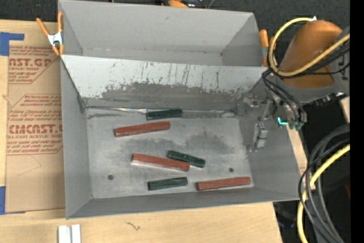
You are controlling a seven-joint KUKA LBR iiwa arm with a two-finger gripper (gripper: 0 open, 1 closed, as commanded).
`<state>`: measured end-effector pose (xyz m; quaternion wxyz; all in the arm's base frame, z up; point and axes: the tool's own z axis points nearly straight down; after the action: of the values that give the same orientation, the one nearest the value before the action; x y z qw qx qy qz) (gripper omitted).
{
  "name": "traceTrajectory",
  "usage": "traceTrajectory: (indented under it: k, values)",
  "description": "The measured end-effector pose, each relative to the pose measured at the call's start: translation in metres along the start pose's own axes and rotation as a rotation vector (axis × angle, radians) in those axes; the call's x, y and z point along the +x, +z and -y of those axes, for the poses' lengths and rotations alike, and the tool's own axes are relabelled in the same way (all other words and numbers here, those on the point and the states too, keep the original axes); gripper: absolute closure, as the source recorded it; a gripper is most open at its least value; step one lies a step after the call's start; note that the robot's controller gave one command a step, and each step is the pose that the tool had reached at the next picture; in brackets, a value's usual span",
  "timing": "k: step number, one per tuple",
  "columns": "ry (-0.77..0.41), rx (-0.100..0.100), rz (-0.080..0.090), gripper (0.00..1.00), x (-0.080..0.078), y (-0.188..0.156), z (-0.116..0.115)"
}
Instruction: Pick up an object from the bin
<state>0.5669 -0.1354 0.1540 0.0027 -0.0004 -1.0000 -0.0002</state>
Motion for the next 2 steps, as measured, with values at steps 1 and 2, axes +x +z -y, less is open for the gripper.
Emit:
traceTrajectory:
  k: [1,2]
  values:
    - [0.029,-0.005,-0.006,0.0,0.063,0.078,-0.072]
    - [0.16,-0.003,0.005,0.0,0.053,0.085,-0.13]
